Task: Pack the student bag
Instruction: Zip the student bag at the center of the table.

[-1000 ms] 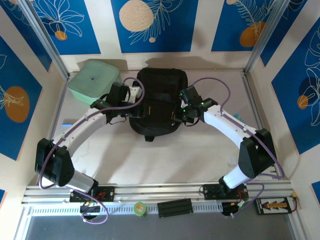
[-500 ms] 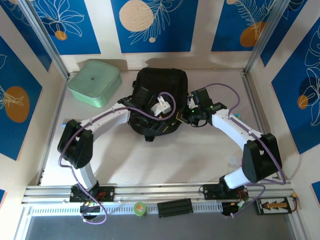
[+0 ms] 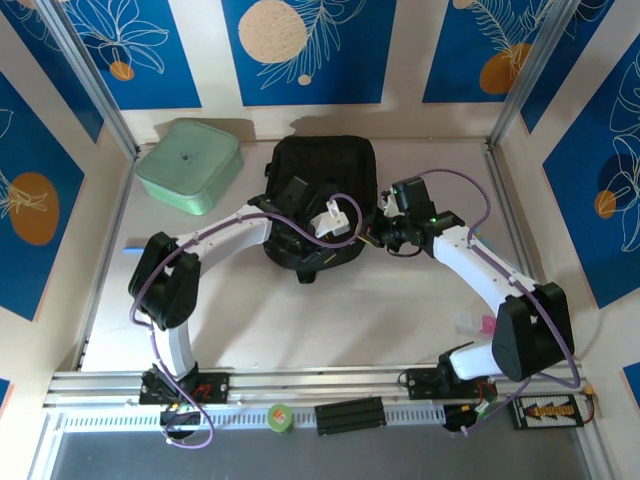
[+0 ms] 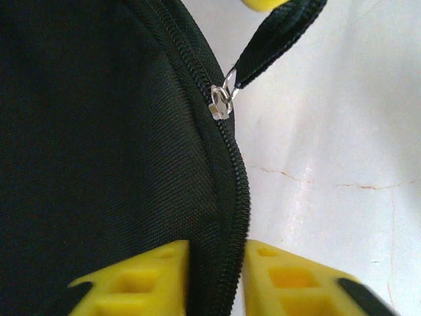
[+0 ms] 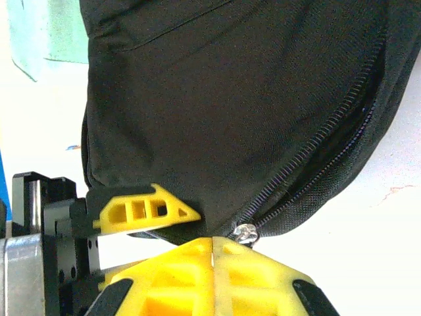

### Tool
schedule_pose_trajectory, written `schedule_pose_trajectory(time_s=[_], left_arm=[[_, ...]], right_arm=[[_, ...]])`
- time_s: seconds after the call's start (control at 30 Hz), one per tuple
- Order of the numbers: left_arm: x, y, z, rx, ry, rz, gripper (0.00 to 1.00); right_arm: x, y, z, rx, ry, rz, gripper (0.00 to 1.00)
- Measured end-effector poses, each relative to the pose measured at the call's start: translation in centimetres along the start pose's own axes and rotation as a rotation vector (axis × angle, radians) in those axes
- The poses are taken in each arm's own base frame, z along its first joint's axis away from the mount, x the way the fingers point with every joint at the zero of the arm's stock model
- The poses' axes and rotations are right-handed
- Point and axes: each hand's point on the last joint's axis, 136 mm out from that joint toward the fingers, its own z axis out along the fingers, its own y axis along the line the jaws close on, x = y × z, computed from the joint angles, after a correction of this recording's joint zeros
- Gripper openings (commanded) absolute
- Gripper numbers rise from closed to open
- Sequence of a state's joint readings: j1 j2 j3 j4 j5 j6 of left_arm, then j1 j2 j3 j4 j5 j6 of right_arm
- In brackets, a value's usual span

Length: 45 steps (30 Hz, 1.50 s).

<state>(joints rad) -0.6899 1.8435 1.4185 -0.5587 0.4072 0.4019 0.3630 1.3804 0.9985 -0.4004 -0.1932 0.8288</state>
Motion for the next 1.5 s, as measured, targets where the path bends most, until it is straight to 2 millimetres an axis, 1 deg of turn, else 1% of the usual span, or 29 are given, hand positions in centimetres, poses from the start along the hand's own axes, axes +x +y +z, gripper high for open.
schedule_pose_trajectory(time_s=[0.07,0.17,0.23,0.37,0.57,0.73,0.83,0.93,1.03,1.23,1.33,1.5], left_arm=[[0.0,0.2,0.0,-0.013,0.003,0.014,0.09],[0.0,0.3,0.0,-0.023,0.004,0.031,0.02],[0.0,0.4,0.0,-0.026,0.004,0.037,0.00],[0.0,0.3,0.1,-0.024,0.006,0.049,0.00],[-0.4,-0.2,0.0,-0.025,-0.012,0.073,0.00],[0.2,-0.6,-0.2,-0.017,-0.007,0.070,0.00],[0.5,-0.8,-0.1,-0.009,-0.001,0.066,0.00],[0.7,-0.9,0.0,-0.005,0.003,0.064,0.00],[0.8,-1.0,0.0,0.001,0.007,0.062,0.00],[1.3,-1.3,0.0,0.016,0.011,0.058,0.00],[1.7,-1.6,0.0,0.028,0.016,0.052,0.00],[2.3,-2.1,0.2,0.049,0.034,0.043,0.00]], right_arm=[[-0.1,-0.2,0.0,0.001,-0.003,0.010,0.00],[-0.5,-0.6,-0.1,0.012,-0.016,0.024,0.00],[-0.7,-1.3,-0.2,0.046,-0.031,0.038,0.00],[-1.4,-3.6,-0.6,0.213,-0.066,0.061,0.00],[-2.6,-5.1,-1.3,0.380,-0.121,0.053,0.00],[-3.7,-6.6,-1.6,0.484,-0.166,0.060,0.00],[-4.6,-7.2,-1.7,0.529,-0.199,0.067,0.00],[-5.2,-7.4,-1.5,0.552,-0.219,0.063,0.00],[-6.3,-7.4,-1.3,0.572,-0.233,0.048,0.00],[-9.0,-7.4,0.2,0.581,-0.225,-0.013,0.00],[-9.8,-7.1,1.2,0.582,-0.209,-0.057,0.00],[-11.7,-5.7,2.6,0.592,-0.212,-0.117,0.00]])
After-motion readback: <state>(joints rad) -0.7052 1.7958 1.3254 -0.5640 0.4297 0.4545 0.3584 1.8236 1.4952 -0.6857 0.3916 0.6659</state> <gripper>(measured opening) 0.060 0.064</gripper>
